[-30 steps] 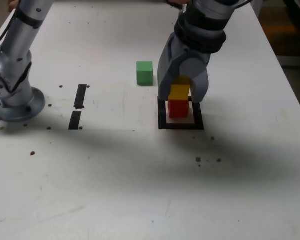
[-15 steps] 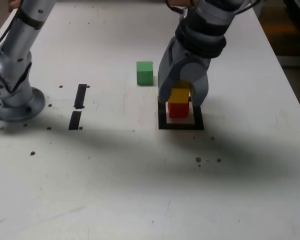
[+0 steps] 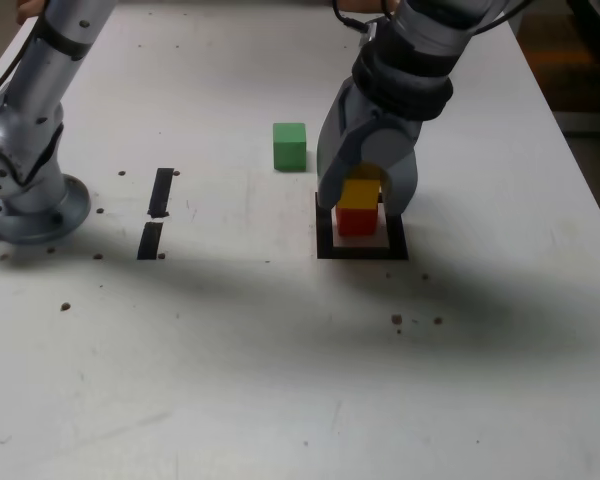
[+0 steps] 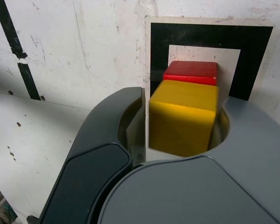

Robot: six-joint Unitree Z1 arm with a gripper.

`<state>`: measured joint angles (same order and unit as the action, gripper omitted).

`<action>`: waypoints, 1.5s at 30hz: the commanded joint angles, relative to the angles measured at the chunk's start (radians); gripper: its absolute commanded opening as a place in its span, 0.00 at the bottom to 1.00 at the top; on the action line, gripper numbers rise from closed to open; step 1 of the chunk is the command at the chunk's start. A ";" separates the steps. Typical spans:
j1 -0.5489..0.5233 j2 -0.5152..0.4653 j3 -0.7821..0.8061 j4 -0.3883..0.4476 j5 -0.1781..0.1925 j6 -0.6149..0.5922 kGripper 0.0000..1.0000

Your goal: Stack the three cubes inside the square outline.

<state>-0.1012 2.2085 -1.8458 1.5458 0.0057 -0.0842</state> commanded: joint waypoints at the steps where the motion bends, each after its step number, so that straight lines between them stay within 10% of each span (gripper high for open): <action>1: 0.002 -0.006 0.003 0.007 0.003 0.001 0.85; 5: 0.005 -0.012 0.011 0.011 0.006 -0.002 0.99; 18: 0.023 -0.094 0.086 0.037 0.032 -0.012 1.00; 30: 0.160 -0.452 0.405 -0.027 0.268 0.113 1.00; 37: 0.251 -0.423 0.573 -0.304 0.228 0.152 0.99; 45: 0.276 -0.329 0.586 -0.394 0.223 0.163 0.95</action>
<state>0.1747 1.8763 -1.2570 1.1558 0.2283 0.0788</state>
